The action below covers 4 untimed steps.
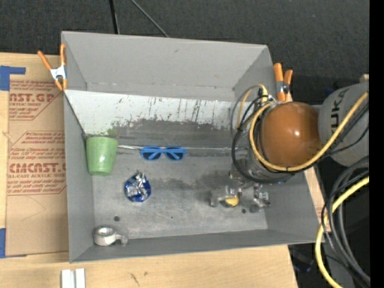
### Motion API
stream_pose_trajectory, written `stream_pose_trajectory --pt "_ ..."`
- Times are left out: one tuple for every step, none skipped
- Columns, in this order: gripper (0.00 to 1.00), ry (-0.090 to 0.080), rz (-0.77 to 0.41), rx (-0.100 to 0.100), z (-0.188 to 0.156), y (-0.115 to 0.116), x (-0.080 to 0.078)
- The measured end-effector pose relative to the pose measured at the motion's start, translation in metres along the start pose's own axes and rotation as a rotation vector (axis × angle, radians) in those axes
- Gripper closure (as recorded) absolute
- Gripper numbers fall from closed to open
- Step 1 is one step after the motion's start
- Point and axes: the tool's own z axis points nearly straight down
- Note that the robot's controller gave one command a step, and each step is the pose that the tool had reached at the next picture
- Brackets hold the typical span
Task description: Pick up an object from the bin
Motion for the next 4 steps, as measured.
stream_pose_trajectory --pt "1.00 0.000 0.002 0.003 -0.001 -0.001 0.000" --pt "0.00 0.000 0.002 0.003 -0.001 -0.001 0.000" --pt "0.00 0.002 -0.048 0.008 -0.002 -0.051 0.019" --pt "1.00 -0.001 -0.049 0.006 -0.002 -0.050 0.017"
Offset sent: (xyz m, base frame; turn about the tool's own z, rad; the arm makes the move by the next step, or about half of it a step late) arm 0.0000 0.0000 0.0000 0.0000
